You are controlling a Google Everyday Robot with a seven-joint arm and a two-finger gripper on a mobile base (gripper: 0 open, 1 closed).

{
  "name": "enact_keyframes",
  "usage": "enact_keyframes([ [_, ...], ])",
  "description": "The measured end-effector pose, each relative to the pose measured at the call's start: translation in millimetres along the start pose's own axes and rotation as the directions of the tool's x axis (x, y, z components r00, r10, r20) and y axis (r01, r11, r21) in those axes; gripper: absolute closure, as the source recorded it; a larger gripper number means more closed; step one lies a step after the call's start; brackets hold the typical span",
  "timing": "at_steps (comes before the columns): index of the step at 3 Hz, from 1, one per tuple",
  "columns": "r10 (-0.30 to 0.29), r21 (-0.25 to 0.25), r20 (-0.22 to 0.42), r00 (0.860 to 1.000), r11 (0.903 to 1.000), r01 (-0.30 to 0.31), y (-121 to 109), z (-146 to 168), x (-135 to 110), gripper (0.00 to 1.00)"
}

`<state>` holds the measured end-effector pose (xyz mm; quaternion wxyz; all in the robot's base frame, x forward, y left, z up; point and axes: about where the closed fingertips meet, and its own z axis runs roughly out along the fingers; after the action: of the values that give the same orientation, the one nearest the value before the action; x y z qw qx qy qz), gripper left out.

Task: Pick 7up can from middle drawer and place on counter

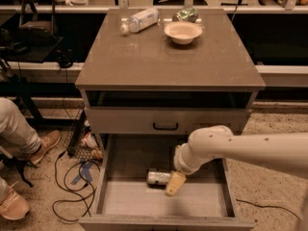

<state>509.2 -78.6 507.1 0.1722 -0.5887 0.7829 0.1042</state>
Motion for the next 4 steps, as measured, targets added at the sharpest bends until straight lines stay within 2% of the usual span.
enact_keyframes([
  [1,-0.029,0.038,-0.055,0.998,0.9988,0.031,-9.4,56.0,-3.0,0.0],
  [2,0.001,0.053,-0.07,0.998,0.9986,0.003,-18.1,92.2,-2.9,0.0],
  [3,0.038,0.042,-0.063,0.997,0.9985,-0.035,-20.5,120.9,-0.9,0.08],
  [4,0.07,0.019,-0.058,0.996,0.9975,-0.069,-14.3,139.2,6.2,0.26],
])
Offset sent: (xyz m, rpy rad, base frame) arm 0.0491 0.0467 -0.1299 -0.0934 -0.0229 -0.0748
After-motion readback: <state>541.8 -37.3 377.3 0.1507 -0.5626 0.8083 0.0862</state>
